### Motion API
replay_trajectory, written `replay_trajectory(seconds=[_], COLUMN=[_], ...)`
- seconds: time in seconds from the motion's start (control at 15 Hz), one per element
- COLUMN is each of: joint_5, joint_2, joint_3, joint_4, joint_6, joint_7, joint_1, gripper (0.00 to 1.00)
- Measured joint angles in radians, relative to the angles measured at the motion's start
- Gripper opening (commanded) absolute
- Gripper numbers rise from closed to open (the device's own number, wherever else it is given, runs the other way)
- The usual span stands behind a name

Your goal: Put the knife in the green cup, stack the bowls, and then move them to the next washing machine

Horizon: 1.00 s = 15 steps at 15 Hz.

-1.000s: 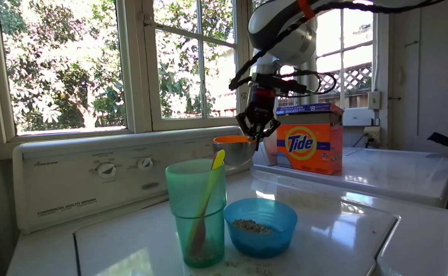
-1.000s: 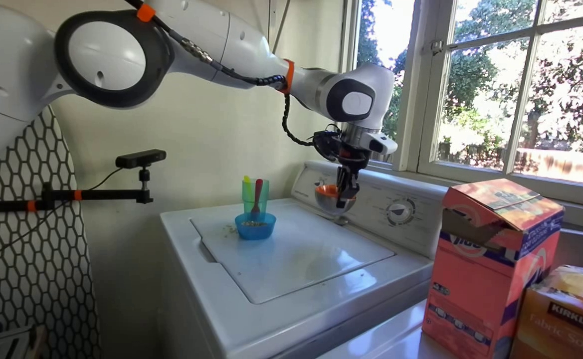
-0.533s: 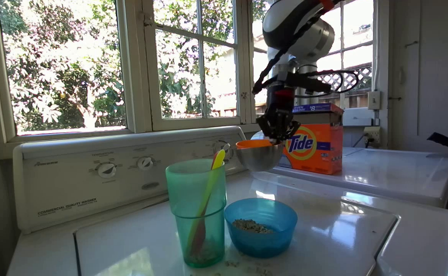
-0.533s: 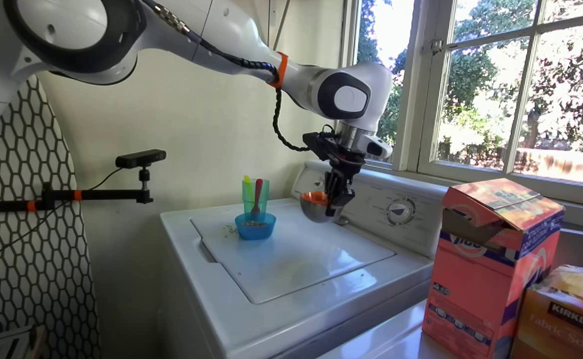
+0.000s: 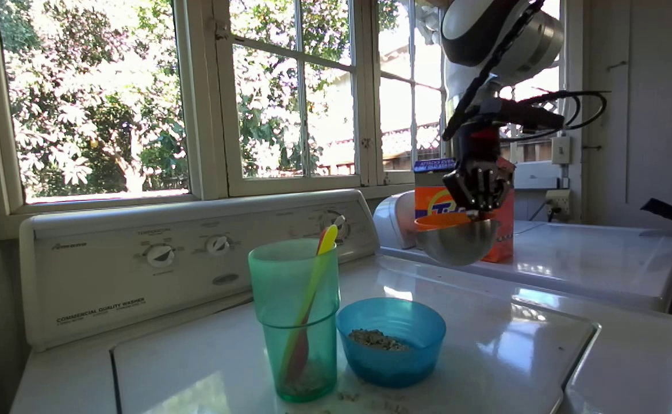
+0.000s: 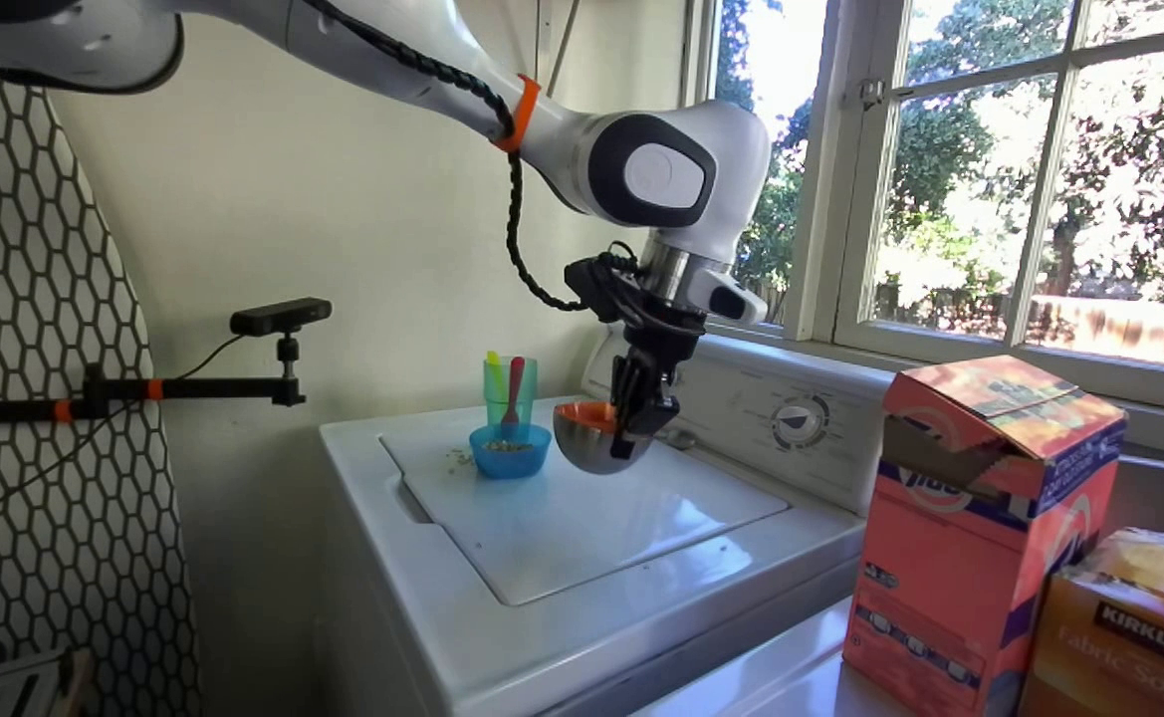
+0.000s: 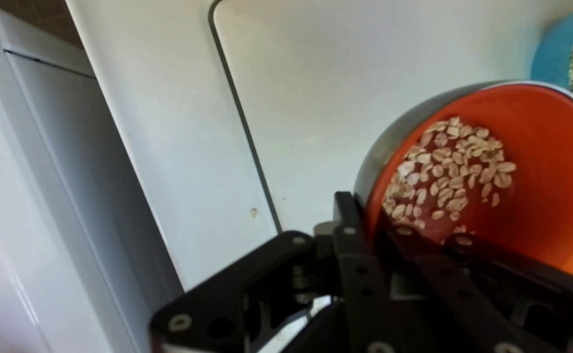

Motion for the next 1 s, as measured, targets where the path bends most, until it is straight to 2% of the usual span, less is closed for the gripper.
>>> replay_trajectory(seconds=[0.27,0.33,0.47,0.53,0.73,1.0], joint_5=[-0.021,-0.022,-0.021,-0.021,-0.021,-0.021], joint_2=[-0.003,0.0,0.004,0.003,0.005,0.014], joint_3=[-0.045,-0.057,-0.073,-0.074,-0.079,-0.143], joint_4=[-0.098,-0.119,-0.154,-0.162,-0.159,-0.13], joint_6=[0.136,0.184,0.266,0.28,0.283,0.267], joint_7=[0.13,0.162,0.22,0.232,0.27,0.386], joint_1=[-0.001,-0.002,-0.003,-0.002,-0.002,-0.034], gripper=[0.02,0.07,0.07,0.02,0.02,0.02])
